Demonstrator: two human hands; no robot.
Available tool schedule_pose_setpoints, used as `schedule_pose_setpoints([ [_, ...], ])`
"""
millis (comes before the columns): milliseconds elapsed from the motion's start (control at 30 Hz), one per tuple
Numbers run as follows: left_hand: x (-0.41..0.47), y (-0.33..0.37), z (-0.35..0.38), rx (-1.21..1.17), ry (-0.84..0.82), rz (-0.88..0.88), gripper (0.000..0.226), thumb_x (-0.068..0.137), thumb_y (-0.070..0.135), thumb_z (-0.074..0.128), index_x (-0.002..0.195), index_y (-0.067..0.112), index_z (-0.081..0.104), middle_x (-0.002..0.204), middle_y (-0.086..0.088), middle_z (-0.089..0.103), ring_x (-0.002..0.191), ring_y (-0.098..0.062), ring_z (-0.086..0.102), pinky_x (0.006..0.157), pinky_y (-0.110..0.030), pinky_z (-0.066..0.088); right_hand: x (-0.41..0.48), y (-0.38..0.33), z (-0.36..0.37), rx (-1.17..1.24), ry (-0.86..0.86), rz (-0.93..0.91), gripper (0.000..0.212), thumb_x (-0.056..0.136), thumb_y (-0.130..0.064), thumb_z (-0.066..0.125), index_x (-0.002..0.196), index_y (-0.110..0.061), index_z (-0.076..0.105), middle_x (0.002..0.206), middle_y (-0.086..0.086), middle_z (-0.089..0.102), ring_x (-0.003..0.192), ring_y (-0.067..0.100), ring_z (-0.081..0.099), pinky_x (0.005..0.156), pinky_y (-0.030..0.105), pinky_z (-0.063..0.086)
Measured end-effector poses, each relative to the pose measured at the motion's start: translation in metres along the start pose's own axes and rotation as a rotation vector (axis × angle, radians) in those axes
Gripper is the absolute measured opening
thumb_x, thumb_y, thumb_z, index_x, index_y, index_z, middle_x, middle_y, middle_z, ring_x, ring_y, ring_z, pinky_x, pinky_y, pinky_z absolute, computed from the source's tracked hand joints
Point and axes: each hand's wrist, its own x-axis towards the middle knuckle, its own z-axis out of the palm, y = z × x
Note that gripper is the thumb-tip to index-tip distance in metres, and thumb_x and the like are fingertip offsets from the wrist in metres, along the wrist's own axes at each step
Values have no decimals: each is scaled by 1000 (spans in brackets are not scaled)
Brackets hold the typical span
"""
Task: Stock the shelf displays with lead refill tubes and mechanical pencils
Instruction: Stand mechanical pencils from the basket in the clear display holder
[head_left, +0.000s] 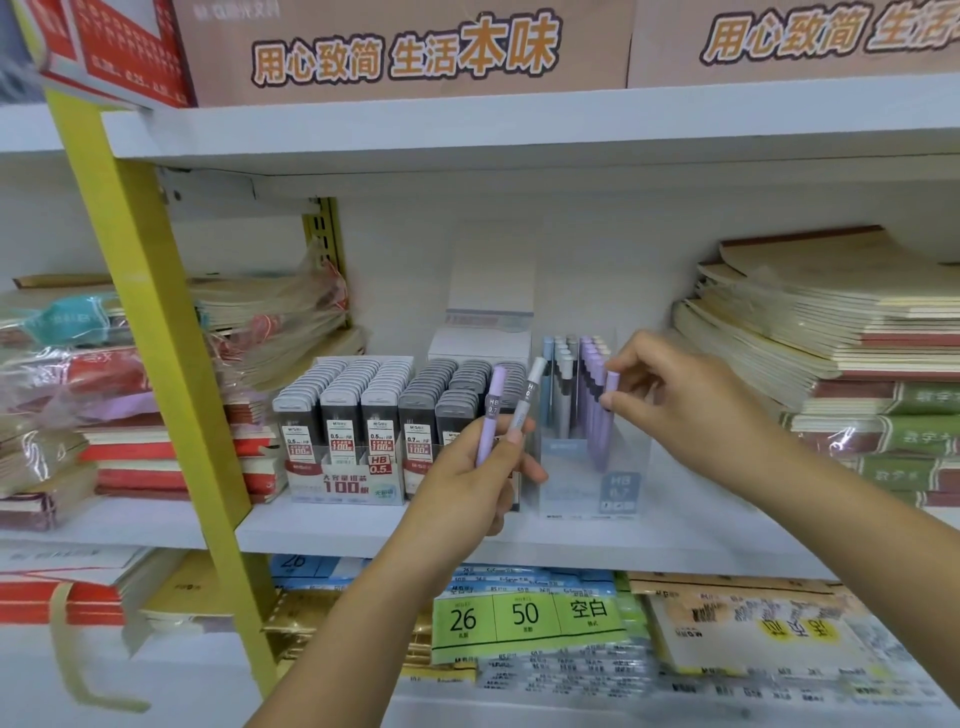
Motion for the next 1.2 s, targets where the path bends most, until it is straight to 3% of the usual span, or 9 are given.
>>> schedule_pose_setpoints([
  [100,-2,1,1,-24,-50,26,20,105,33,47,110,34,66,85,0,73,49,-6,38,44,-18,32,2,-3,5,-114,-9,-28,18,86,-21,71,97,-21,57,81,-19,48,81,7,42,64,9,30],
  [200,-4,4,1,-43,-105,57,22,105,32,45,114,31,66,85,-1,72,50,-7,38,47,-19,33,0,-15,4,-86,102,-14,19,89,-23,66,105,-21,57,90,-13,46,77,1,44,65,7,33],
  [267,-6,6,3,-38,-147,77,22,104,35,47,114,32,66,85,-1,72,51,-7,39,49,-19,36,-6,-29,4,160,157,38,23,90,-25,64,112,-24,58,89,-12,57,76,1,52,65,7,38],
  [367,-8,9,7,-9,-197,86,22,101,42,49,113,37,66,86,-2,72,52,-8,41,50,-20,39,-11,-49,8,635,22,159,28,91,-17,64,117,-24,60,86,2,72,77,7,65,71,15,50],
  [533,-10,7,4,82,-141,55,19,104,41,45,110,43,63,89,1,74,52,-7,47,46,-21,42,-4,-48,-3,807,125,182,18,92,-6,60,107,-16,60,78,7,72,67,13,67,56,19,50],
  [667,-7,4,-5,159,-22,38,17,103,42,46,95,45,61,80,9,71,48,-4,40,46,-17,34,13,-30,-26,504,253,37,18,93,-15,61,102,-29,56,83,-2,72,74,8,64,66,20,46],
  [833,-2,3,-3,114,-1,4,15,95,49,47,92,42,60,78,9,68,47,-5,39,42,-18,31,19,-22,-11,31,44,-38,18,92,-26,61,108,-32,56,91,-11,63,79,0,53,63,9,35],
  [967,0,0,-4,61,28,-13,31,105,34,37,83,38,58,77,4,68,46,-7,35,41,-19,27,16,-18,3,-61,-14,-40,19,92,-31,60,110,-34,55,91,-17,53,85,-9,47,65,7,34],
  [1200,-3,-3,-9,119,47,82,22,105,35,41,94,30,59,76,6,68,53,-11,41,47,-22,35,17,-13,10,-42,-27,-68,20,90,-33,61,105,-36,48,73,-15,57,75,-8,46,59,19,32],
])
